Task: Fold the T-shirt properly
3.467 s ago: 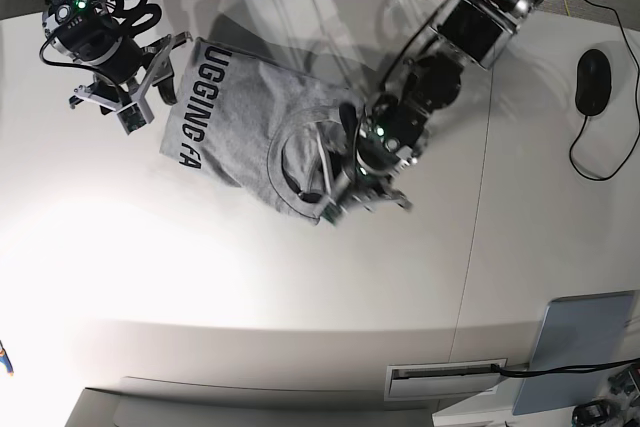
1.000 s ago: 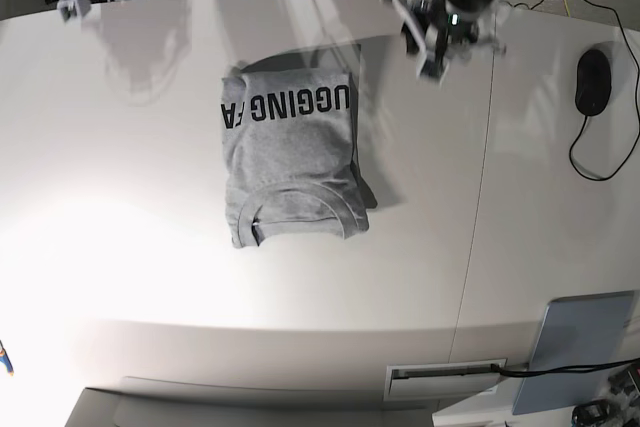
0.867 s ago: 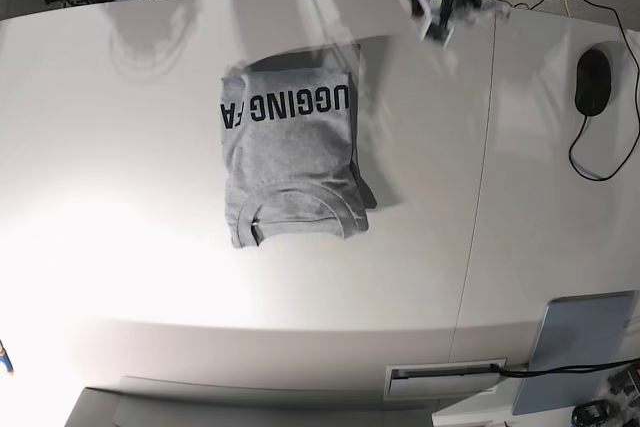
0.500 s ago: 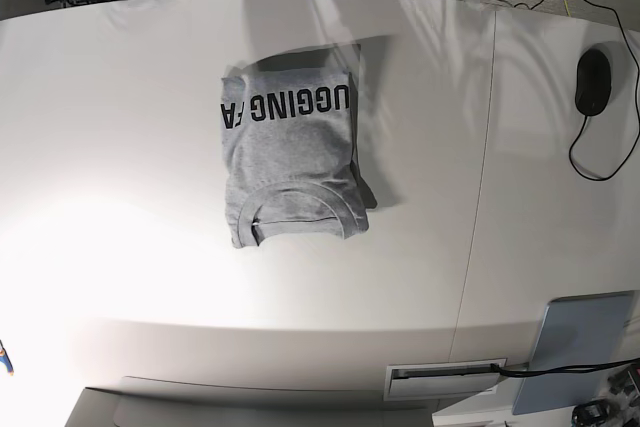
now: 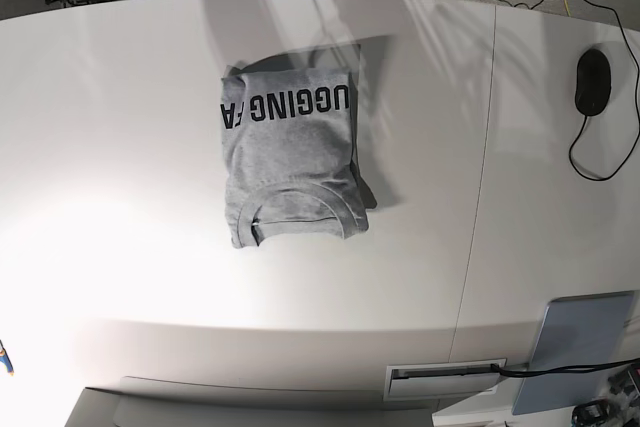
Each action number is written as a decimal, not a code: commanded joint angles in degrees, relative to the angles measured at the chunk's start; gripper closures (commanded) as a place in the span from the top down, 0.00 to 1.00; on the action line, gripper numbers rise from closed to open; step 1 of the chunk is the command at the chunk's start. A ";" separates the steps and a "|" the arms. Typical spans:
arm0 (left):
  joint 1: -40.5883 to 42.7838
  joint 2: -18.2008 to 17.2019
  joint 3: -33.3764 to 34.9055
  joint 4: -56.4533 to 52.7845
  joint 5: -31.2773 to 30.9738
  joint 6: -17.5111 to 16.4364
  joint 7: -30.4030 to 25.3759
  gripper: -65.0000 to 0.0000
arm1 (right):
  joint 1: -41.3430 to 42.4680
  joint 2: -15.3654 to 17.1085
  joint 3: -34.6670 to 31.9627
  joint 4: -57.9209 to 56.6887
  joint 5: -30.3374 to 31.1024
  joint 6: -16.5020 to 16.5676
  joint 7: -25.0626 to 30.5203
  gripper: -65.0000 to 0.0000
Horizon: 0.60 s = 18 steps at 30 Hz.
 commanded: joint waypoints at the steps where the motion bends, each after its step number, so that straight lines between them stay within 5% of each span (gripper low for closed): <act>1: -0.98 0.46 -0.90 -3.32 -0.52 -1.31 -0.96 0.27 | 0.76 1.60 0.33 -1.16 -0.26 0.08 1.33 0.38; 8: -14.21 1.81 -4.68 -25.46 -0.48 -2.93 -5.86 0.27 | 7.85 1.33 -1.62 -8.02 -11.15 0.08 11.93 0.38; 15: -21.46 2.32 -4.81 -33.09 -0.68 1.92 -5.81 0.27 | 11.17 1.29 -17.73 -10.08 -16.28 0.08 18.75 0.38; 18: -22.16 2.73 -4.81 -33.90 -0.68 2.54 -5.84 0.27 | 12.41 1.31 -25.27 -11.19 -16.28 -5.22 19.17 0.38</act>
